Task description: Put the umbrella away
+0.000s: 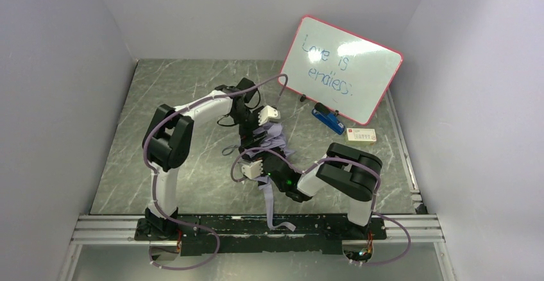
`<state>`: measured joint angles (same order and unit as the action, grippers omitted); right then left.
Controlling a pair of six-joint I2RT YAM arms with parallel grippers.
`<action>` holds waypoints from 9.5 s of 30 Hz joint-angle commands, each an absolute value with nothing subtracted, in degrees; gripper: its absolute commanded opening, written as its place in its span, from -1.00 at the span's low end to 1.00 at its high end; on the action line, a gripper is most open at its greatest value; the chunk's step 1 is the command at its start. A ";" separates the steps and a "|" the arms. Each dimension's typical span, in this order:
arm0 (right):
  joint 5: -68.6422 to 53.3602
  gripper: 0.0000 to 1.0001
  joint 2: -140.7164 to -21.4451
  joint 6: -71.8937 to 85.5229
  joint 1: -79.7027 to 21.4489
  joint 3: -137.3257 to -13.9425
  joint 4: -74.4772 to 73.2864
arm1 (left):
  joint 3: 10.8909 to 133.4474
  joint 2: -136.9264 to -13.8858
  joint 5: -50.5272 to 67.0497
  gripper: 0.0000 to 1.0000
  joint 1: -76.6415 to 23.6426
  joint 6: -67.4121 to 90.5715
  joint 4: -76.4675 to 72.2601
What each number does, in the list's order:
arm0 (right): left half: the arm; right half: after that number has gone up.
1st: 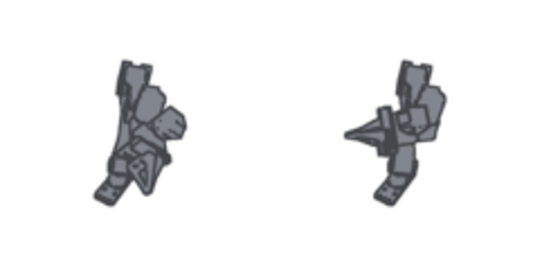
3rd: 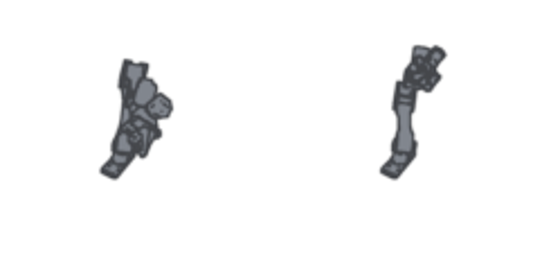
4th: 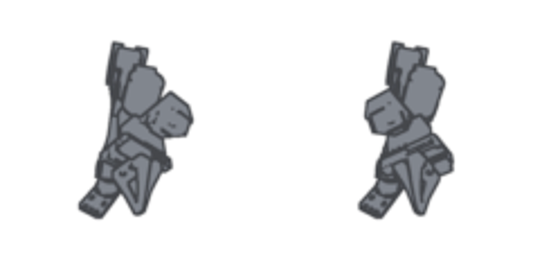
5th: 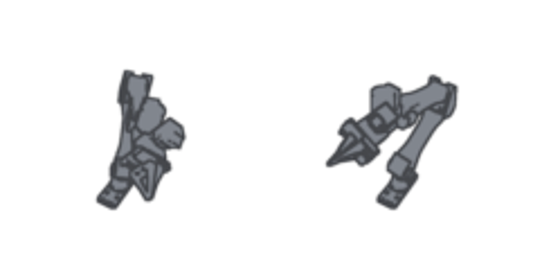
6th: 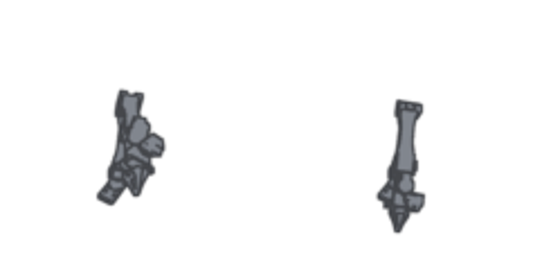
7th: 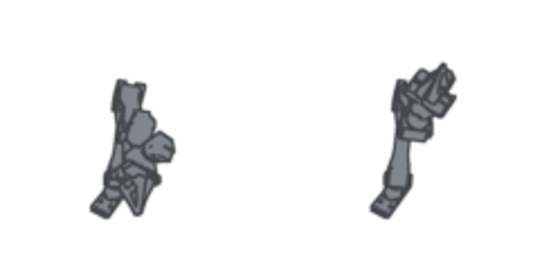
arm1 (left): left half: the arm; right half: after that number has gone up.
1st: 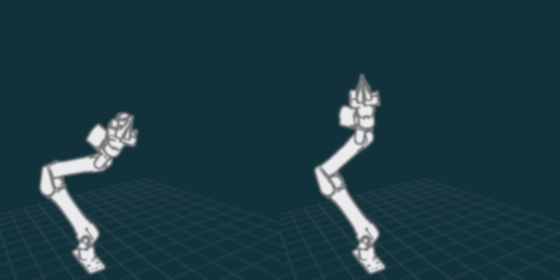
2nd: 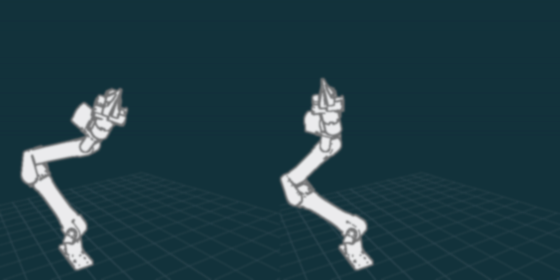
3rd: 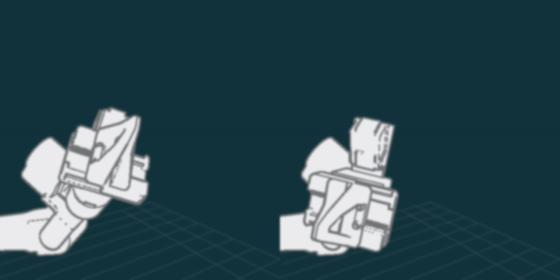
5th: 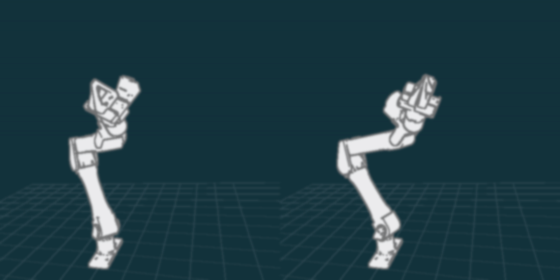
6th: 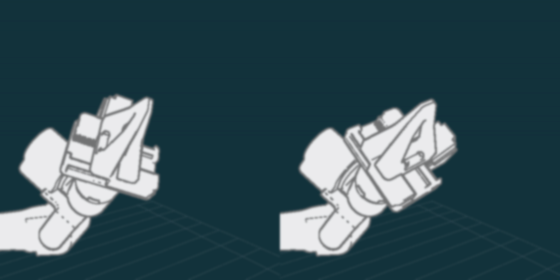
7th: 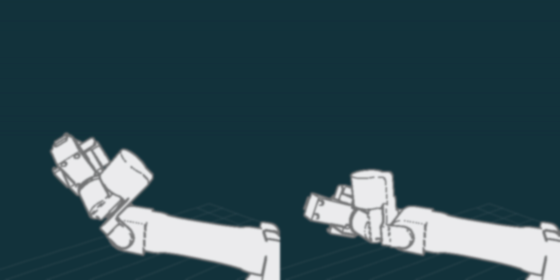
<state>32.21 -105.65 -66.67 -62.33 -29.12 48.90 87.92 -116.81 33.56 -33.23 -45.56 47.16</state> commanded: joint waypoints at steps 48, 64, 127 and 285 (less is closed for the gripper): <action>29.15 0.31 -78.43 -50.18 -66.90 -23.59 34.70 | 69.60 -117.76 18.54 -0.84 -38.50 -47.25 38.78; 45.12 0.47 -41.20 -15.81 -68.81 -20.84 24.42 | 65.25 -112.60 9.90 -0.91 -38.49 -38.42 24.38; -46.17 0.59 -106.77 -55.05 -23.31 -78.43 -38.41 | 39.34 -120.23 -46.98 -0.91 -68.63 -61.96 -42.05; 12.72 0.18 -44.44 -26.22 -53.95 -16.14 23.68 | 72.05 -114.84 15.54 -0.88 -39.25 -36.22 29.91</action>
